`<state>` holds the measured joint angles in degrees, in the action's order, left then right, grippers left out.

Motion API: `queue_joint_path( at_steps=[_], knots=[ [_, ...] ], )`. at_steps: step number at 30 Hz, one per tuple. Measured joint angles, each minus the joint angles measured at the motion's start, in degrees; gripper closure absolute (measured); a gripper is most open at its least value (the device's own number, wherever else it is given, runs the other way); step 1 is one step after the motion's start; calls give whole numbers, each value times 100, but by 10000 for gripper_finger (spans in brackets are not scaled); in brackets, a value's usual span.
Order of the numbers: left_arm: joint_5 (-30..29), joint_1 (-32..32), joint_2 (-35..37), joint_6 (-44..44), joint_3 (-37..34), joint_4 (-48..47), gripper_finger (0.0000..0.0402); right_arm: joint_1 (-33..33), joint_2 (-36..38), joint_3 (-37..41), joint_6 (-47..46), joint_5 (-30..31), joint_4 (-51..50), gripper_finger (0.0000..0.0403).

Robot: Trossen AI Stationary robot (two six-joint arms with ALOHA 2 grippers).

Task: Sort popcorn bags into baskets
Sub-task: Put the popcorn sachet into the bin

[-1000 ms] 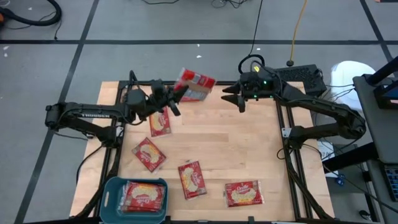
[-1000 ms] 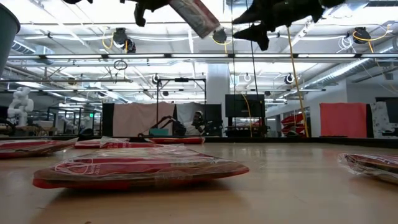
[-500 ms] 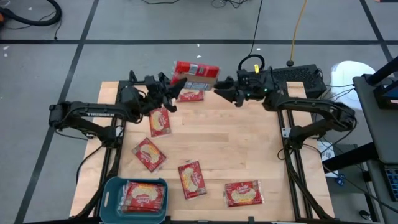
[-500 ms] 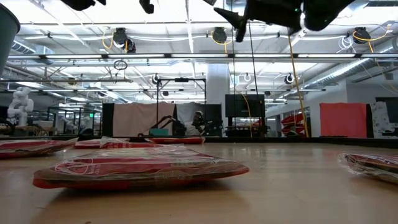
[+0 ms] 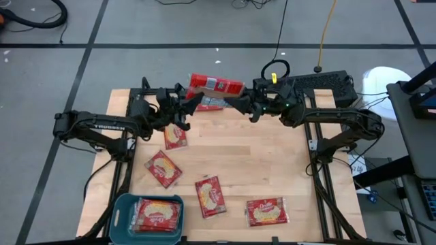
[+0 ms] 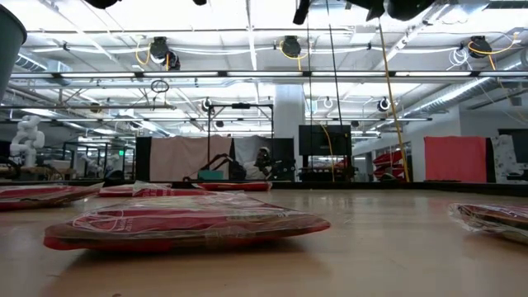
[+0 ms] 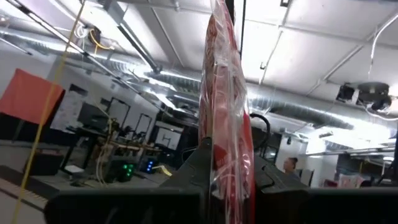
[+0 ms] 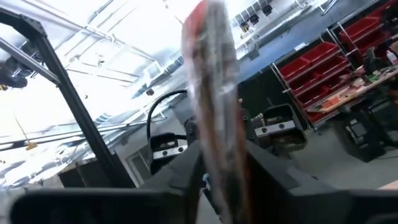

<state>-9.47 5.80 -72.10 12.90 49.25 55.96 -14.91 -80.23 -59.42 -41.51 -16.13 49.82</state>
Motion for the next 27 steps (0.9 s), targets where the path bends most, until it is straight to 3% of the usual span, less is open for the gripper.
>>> queue_joint_path(
  at_steps=[5, 9, 15, 20, 24, 27],
  knots=[
    [48, -122, 35, 492, 2, -179, 368, 205, 11, 0, 2, 139, -24, 392],
    [-167, -322, 314, 615, 9, -875, 335, 405, 44, 0, -55, 345, -155, 385],
    [-881, -666, 1322, 339, 4, -2526, 245, 625, 399, -1, 271, 712, -881, 391],
    [-904, -798, 2381, 1176, 4, -4145, 193, 833, 751, -62, 479, 1017, -1656, 400],
    [-867, -902, 3028, 1886, 56, -5191, 193, 1176, 805, -618, 752, 1041, -3045, 399],
    [-738, -1044, 3178, 1933, 323, -5788, 214, 1442, 672, -1241, 1021, 1042, -4117, 399]
  ],
)
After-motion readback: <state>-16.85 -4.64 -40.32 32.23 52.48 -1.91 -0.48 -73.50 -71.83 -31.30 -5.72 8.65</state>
